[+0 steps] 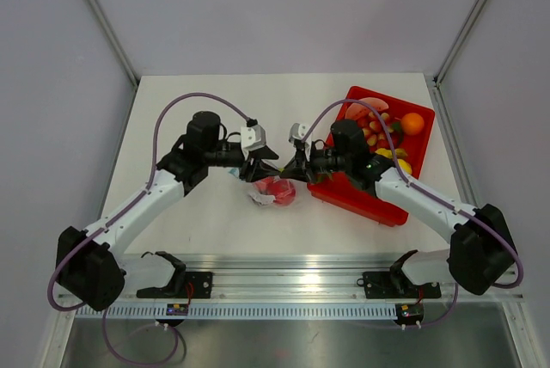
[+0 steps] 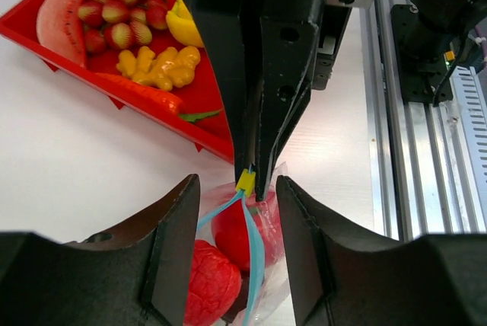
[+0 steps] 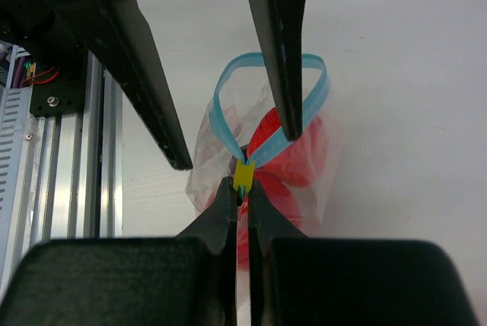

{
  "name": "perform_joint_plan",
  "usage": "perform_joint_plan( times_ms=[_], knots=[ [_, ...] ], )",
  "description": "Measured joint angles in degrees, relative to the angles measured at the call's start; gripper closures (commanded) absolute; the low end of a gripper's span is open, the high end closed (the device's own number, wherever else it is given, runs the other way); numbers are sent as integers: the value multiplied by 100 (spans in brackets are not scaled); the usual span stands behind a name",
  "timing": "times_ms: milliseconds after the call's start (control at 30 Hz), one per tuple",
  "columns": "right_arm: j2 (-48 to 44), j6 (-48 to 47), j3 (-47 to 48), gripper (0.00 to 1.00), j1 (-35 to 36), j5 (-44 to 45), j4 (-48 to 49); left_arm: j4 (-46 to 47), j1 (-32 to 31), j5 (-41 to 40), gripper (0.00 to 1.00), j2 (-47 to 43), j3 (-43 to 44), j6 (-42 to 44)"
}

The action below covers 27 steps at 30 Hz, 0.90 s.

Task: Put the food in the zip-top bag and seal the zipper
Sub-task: Zip the zipper food storage bag at the center of the board.

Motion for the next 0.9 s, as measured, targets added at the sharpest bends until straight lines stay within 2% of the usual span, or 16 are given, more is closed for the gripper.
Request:
perform_joint_plan(
  times_ms=[233, 400, 467, 500, 667, 800, 900],
  knots=[
    [-44, 0, 0, 100, 0, -101, -61, -125, -337, -52, 58, 208, 0, 66],
    [-144, -11, 0, 100, 0, -140, -131, -114, -376, -90, 77, 212, 0, 68],
    [-190, -39, 0, 100, -2, -136, -208, -118, -376, -70, 72, 219, 0, 92],
    [-210, -50, 0, 100, -2, -140, -260, -131, -380, -72, 64, 219, 0, 107],
    [-308, -101, -2, 100, 0, -142, -411, -286, -396, -79, 66, 216, 0, 133],
    [-328, -107, -2, 100, 0, -140, -428, -334, -396, -79, 62, 219, 0, 140],
    [-352, -109, -2, 100, 0, -142, -481, -374, -396, -72, 68, 216, 0, 155]
  ],
)
